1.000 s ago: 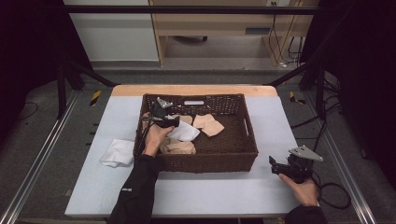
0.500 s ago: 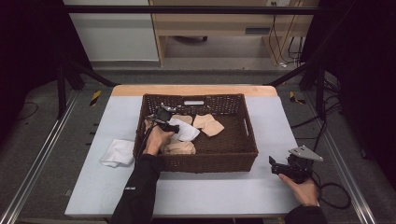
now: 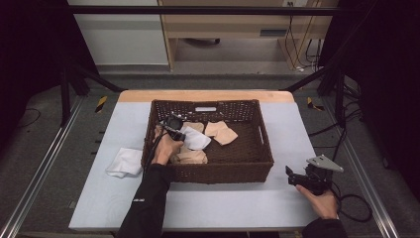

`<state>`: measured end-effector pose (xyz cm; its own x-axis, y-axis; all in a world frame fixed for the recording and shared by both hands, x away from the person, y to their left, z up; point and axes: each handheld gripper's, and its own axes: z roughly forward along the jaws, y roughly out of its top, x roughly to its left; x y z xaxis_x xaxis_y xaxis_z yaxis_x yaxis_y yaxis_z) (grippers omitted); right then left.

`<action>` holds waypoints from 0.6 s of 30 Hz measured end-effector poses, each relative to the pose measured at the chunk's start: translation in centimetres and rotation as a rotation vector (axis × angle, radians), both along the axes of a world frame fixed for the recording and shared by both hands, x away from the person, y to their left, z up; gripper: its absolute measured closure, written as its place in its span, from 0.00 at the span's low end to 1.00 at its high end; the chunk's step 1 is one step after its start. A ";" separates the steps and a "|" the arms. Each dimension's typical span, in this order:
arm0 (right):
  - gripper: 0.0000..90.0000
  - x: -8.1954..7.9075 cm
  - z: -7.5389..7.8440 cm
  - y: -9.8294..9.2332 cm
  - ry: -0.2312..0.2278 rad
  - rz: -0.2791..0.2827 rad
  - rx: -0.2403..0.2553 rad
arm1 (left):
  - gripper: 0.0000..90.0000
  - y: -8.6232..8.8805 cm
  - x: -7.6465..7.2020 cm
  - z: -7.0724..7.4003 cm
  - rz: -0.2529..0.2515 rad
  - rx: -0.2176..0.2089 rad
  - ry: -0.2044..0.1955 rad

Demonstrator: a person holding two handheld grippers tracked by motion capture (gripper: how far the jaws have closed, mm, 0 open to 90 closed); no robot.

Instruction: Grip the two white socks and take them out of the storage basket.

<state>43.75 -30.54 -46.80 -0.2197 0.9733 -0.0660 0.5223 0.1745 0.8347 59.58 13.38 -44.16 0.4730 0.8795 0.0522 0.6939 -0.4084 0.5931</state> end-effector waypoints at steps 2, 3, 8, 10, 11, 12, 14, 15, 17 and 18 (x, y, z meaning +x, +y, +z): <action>0.07 0.0 0.0 0.0 0.001 -0.001 0.001 | 0.91 0.1 -0.1 0.3 0.000 -0.008 -0.010; 0.07 0.1 0.0 0.0 0.003 -0.001 -0.001 | 0.91 0.2 -0.4 0.9 -0.005 -0.031 -0.032; 0.07 0.1 0.0 0.0 0.005 -0.004 -0.003 | 0.92 0.9 -1.4 2.2 -0.021 -0.050 -0.102; 0.07 0.1 0.0 0.0 0.002 -0.005 -0.006 | 0.92 1.4 -2.2 3.3 -0.023 -0.070 -0.165; 0.07 0.1 0.0 0.0 0.001 -0.006 -0.005 | 0.92 1.6 -2.5 3.8 -0.028 -0.084 -0.190; 0.07 0.1 0.0 0.0 0.002 -0.007 -0.005 | 0.92 1.8 -2.7 4.3 -0.031 -0.107 -0.215; 0.07 0.1 0.0 0.0 0.003 -0.008 -0.005 | 0.92 1.9 -3.2 5.2 -0.040 -0.155 -0.269; 0.07 0.1 0.0 0.0 0.003 -0.008 -0.006 | 0.92 2.0 -3.5 5.6 -0.039 -0.185 -0.291; 0.07 0.1 0.0 0.0 0.002 -0.008 -0.006 | 0.92 2.0 -3.8 6.0 -0.042 -0.210 -0.313; 0.07 0.1 0.0 -0.1 0.002 -0.009 -0.008 | 0.92 2.1 -4.4 6.7 -0.046 -0.246 -0.355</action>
